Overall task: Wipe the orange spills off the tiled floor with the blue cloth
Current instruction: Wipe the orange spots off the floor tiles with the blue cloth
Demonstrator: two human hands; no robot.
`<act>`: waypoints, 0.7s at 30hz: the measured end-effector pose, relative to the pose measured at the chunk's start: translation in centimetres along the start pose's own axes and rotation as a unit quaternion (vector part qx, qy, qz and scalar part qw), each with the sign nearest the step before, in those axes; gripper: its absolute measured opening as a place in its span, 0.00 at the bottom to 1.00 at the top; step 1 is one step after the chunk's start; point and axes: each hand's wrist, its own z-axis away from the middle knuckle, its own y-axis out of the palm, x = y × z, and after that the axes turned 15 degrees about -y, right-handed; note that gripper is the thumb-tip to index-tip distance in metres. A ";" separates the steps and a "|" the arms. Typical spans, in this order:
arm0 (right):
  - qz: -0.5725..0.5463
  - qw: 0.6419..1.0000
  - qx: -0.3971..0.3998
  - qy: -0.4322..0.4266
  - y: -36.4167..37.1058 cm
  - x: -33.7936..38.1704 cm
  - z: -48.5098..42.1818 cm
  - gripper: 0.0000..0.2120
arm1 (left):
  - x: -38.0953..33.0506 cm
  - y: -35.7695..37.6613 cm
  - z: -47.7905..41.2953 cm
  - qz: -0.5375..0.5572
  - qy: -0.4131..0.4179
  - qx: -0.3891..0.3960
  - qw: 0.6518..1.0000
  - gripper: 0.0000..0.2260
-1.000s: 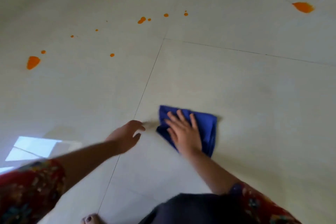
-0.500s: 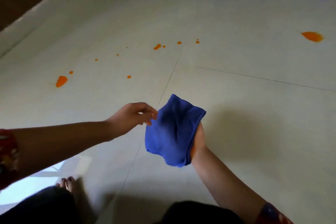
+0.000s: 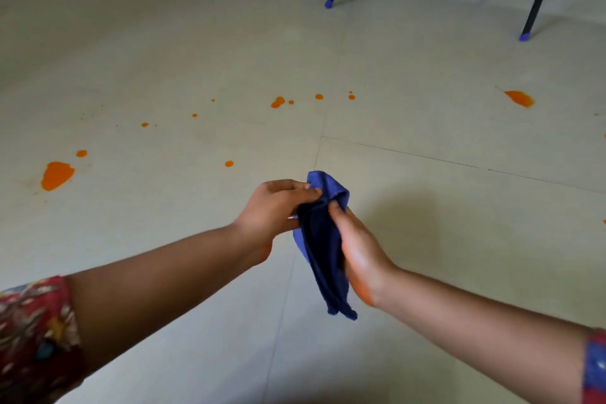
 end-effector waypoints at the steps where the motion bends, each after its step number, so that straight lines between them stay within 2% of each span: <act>1: -0.018 1.000 -0.020 0.014 0.7 0.4 -0.9 0.18 | -0.3 -1.6 -0.4 0.024 0.002 0.010 1.000 0.04; 5: -0.117 0.989 -0.093 0.020 3.2 2.0 -4.6 0.17 | -0.8 -8.7 -1.7 0.072 -0.017 0.063 0.995 0.06; 8: -0.189 0.975 -0.115 0.016 5.5 1.2 -7.2 0.22 | -0.3 -13.3 -1.7 0.107 -0.054 0.116 0.986 0.10; 11: -0.268 0.957 -0.106 0.026 8.3 -1.1 -9.0 0.27 | 0.2 -17.0 -1.8 0.140 -0.045 0.149 0.978 0.12; 13: -0.301 0.948 -0.092 0.043 10.2 -2.2 -9.9 0.34 | 0.6 -18.5 -2.0 0.156 -0.025 0.135 0.978 0.12; 15: -0.259 0.961 -0.074 0.059 11.8 -2.8 -10.8 0.36 | 1.4 -20.0 -2.3 0.142 -0.013 0.043 0.989 0.13; 17: -0.134 0.989 -0.028 0.048 12.8 -2.7 -11.7 0.21 | 2.2 -22.1 -2.9 0.097 -0.043 -0.072 0.992 0.15; 18: -0.052 0.998 -0.008 0.046 13.2 -2.5 -12.1 0.12 | 2.9 -23.6 -3.2 0.043 -0.062 -0.126 0.989 0.15; 19: 0.023 0.999 -0.002 0.046 13.5 -2.1 -12.4 0.07 | 3.8 -25.1 -3.6 -0.046 -0.064 -0.163 0.984 0.17; 21: 0.122 0.990 0.042 0.049 14.6 -1.5 -12.7 0.06 | 5.6 -27.8 -4.1 -0.204 0.007 -0.179 0.962 0.23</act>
